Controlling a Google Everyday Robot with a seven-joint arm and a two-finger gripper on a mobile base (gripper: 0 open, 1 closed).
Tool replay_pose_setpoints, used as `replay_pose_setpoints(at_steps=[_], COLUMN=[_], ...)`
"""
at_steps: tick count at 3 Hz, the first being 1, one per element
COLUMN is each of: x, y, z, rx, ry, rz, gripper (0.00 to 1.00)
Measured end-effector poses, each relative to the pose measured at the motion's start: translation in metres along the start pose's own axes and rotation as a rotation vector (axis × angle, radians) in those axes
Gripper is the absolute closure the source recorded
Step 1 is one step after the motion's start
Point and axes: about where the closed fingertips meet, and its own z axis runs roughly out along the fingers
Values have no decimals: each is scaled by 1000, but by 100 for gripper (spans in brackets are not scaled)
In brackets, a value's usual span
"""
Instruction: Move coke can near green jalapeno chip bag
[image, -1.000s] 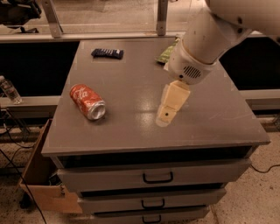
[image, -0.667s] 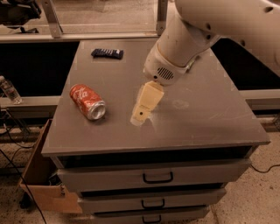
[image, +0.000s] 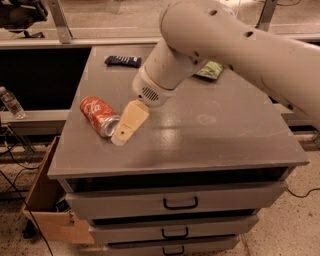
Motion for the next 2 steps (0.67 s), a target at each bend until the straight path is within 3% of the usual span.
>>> replay_pose_setpoints(at_steps=[2], x=[-39], y=[6], z=[52], rx=[20], ry=[7], rz=[113], gripper=[0])
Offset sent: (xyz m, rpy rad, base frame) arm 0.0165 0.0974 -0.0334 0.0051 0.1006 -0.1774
